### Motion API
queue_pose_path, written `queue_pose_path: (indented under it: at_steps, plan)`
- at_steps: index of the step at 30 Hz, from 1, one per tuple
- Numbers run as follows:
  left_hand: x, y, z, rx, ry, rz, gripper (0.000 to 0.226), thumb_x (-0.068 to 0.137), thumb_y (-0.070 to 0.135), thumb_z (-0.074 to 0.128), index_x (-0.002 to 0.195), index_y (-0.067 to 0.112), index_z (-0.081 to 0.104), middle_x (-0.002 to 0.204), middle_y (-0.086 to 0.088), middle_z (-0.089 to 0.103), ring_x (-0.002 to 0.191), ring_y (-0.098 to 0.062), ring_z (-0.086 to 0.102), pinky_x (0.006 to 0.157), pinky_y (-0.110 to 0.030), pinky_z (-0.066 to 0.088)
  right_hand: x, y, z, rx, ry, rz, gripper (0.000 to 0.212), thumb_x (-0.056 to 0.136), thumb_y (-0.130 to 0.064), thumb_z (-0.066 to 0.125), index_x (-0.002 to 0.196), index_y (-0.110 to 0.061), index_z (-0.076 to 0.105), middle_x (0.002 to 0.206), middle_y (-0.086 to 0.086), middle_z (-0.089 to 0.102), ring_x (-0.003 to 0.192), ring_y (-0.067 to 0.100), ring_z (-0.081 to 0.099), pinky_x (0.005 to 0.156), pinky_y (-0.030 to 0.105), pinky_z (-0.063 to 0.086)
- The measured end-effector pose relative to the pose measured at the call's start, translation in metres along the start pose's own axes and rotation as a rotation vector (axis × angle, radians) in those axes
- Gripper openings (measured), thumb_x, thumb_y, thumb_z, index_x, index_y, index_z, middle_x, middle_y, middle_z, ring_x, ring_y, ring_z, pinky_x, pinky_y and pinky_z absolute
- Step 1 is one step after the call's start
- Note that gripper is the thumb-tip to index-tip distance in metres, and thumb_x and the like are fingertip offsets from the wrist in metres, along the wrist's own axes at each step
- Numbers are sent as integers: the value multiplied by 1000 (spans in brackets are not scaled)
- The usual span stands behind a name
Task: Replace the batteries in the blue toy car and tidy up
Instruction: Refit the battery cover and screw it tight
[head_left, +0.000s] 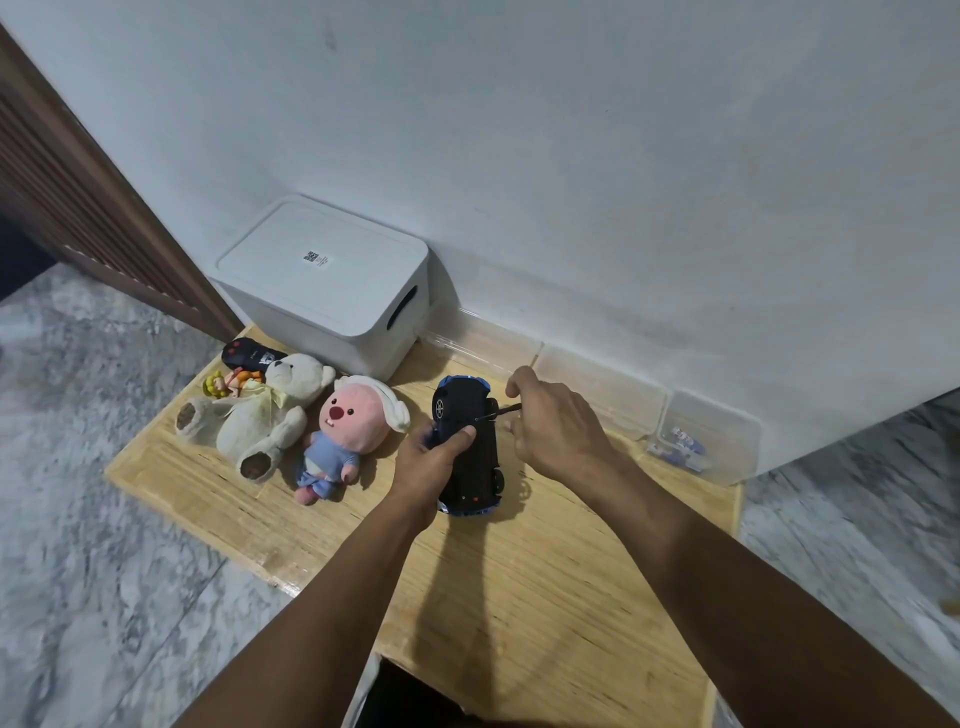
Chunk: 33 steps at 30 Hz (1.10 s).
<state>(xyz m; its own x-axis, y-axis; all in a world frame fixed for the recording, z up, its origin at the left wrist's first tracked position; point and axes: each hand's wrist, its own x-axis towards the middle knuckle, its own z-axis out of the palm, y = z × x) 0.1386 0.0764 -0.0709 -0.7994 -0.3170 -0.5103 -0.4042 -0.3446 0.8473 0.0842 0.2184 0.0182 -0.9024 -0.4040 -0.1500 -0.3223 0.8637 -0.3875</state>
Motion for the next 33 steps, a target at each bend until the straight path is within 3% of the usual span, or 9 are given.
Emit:
queue_pose_path:
  at_steps: [3,7,10,16,25,30,33]
  plan:
    - [0,1,2,1,1,-2,27,86,11,70,111,4,65,105,-16,72,91,-26,70,70,-31,55,2,0,4,-71,32,-14,17,99,-24,49,105,-8,51,97,14,66,87,35,61,70,39,47]
    - [0,0,3,6,-11,4,25,86,10,70,111,5,66,106,-16,72,95,-28,69,75,-35,56,6,1,5,-186,45,19,41,103,-39,36,105,-5,59,98,16,67,91,36,62,65,34,35]
    - [-1,1,3,12,-10,7,26,86,11,70,111,5,66,106,-16,72,97,-30,69,79,-37,56,7,1,3,-185,31,44,49,103,-44,33,103,-5,63,98,16,66,94,37,61,67,34,34]
    - [1,3,0,10,12,-12,22,86,13,71,106,7,66,104,-14,72,97,-30,69,79,-38,57,7,11,-1,5,132,155,37,101,-37,44,96,-5,63,87,14,66,77,35,57,61,32,34]
    - [-2,7,-4,-56,20,-67,13,88,9,67,100,13,67,105,-16,71,98,-33,68,89,-48,55,4,34,43,64,-125,341,16,95,-13,50,107,-14,61,101,8,65,88,28,60,69,35,49]
    - [0,9,-10,-34,13,-71,18,89,13,66,107,11,65,107,-16,71,99,-33,68,88,-47,56,6,23,38,346,83,251,9,92,-19,60,93,-21,69,92,-1,72,85,19,65,78,33,54]
    - [1,8,-11,-5,26,-50,16,88,14,68,103,12,66,105,-16,72,97,-32,69,83,-43,57,7,16,29,364,155,140,11,89,-17,64,94,-20,74,92,-2,74,86,19,65,79,31,53]
